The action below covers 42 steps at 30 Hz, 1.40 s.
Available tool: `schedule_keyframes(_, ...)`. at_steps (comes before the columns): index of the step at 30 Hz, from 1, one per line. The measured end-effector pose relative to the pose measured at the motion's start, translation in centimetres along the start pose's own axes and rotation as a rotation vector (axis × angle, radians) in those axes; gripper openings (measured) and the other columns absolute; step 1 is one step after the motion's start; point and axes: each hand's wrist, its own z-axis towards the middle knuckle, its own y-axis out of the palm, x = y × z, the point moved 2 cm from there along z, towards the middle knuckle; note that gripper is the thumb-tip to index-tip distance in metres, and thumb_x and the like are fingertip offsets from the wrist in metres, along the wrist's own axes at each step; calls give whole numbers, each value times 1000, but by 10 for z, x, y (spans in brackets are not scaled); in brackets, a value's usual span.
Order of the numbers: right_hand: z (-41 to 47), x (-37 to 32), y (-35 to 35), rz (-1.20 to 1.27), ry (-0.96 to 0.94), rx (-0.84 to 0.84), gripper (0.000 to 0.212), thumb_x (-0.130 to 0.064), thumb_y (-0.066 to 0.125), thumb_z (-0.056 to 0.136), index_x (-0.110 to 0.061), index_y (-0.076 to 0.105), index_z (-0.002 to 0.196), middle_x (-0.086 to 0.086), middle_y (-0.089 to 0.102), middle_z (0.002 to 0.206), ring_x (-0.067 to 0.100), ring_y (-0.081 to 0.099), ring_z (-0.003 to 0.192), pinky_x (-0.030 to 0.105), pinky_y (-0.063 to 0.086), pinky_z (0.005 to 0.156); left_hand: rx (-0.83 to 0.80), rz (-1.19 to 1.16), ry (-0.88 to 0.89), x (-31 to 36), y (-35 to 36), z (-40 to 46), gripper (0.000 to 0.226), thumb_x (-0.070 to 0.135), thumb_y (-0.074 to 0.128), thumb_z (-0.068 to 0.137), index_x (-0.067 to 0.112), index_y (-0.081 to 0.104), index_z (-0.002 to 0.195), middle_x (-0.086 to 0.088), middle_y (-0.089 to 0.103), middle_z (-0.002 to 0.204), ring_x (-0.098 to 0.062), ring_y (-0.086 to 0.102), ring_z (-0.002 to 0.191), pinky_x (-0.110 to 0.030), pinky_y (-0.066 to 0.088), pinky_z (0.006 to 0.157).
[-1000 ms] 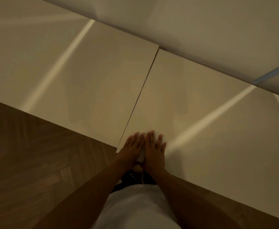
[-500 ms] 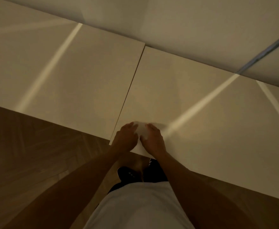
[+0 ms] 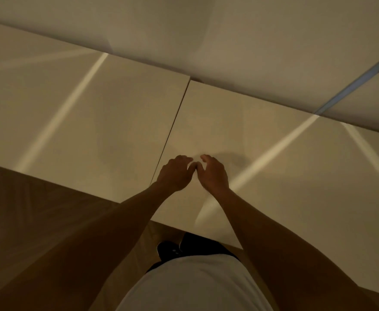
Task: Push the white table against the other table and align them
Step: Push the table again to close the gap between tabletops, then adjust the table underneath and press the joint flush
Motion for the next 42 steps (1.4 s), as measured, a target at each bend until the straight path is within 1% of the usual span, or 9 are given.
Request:
schedule_keyframes(6, 70, -4, -29, -2, -48, 26, 46, -42, 50, 98, -15, 55, 135, 7, 62, 130, 28, 59, 116, 45, 50, 96, 26, 47, 10, 18, -28, 67, 57, 56, 33, 100, 20, 53, 140, -4, 52, 144, -24, 52, 129, -44, 44, 104)
schedule_keyframes(11, 123, -15, -45, -15, -83, 36, 45, -41, 49, 99, -15, 54, 135, 7, 61, 132, 28, 56, 120, 45, 48, 98, 71, 73, 22, 26, -46, 114, 57, 55, 31, 101, 20, 52, 140, -3, 53, 143, -23, 51, 129, -42, 43, 105)
schedule_keyframes(16, 168, -24, -54, -19, -79, 55, 44, -40, 48, 100, -15, 53, 136, 7, 61, 133, 27, 56, 122, 42, 47, 100, 78, 96, 81, 32, -60, 163, 50, 48, 33, 103, 18, 52, 139, -5, 53, 142, -25, 52, 128, -43, 44, 105)
schedule_keyframes(21, 217, -29, -60, -57, -82, 102, 44, -40, 46, 101, -14, 52, 136, 8, 59, 134, 26, 54, 123, 39, 45, 100, 50, 122, 160, 33, -68, 222, 43, 31, 40, 103, 15, 46, 143, -8, 48, 145, -26, 50, 130, -42, 43, 107)
schedule_keyframes(24, 247, -33, -56, -75, -46, 108, 42, -35, 46, 102, -14, 51, 138, 8, 57, 137, 26, 52, 126, 38, 43, 103, 50, 129, 169, 34, -78, 257, 45, 23, 42, 102, 15, 41, 147, -8, 43, 149, -26, 47, 133, -41, 42, 108)
schedule_keyframes(30, 300, -42, -49, -179, 0, 127, 39, -21, 50, 100, -14, 50, 138, 9, 54, 138, 28, 50, 126, 38, 43, 103, 32, 212, 213, 23, -89, 317, 49, 28, 41, 103, 16, 34, 150, -7, 34, 157, -27, 34, 142, -41, 35, 114)
schedule_keyframes(34, 330, -34, -54, -238, 17, 186, 38, -23, 53, 98, -13, 53, 134, 9, 57, 135, 31, 53, 123, 41, 48, 99, 88, 237, 310, 24, -85, 349, 48, 30, 46, 101, 18, 38, 146, -8, 42, 151, -28, 43, 136, -43, 43, 108)
schedule_keyframes(38, 354, -18, -59, -294, 30, 223, 39, -28, 54, 97, -10, 54, 131, 12, 60, 130, 33, 54, 122, 43, 45, 101, 88, 297, 358, 20, -73, 373, 47, 34, 45, 101, 11, 42, 143, -13, 46, 145, -31, 44, 134, -42, 40, 109)
schedule_keyframes(42, 375, 4, -59, -413, -5, 174, 41, -38, 38, 100, -11, 65, 115, 14, 68, 113, 35, 62, 106, 45, 49, 93, 88, 328, 416, 18, -63, 397, 40, 34, 41, 102, 10, 51, 132, -14, 53, 135, -32, 49, 126, -42, 41, 106)
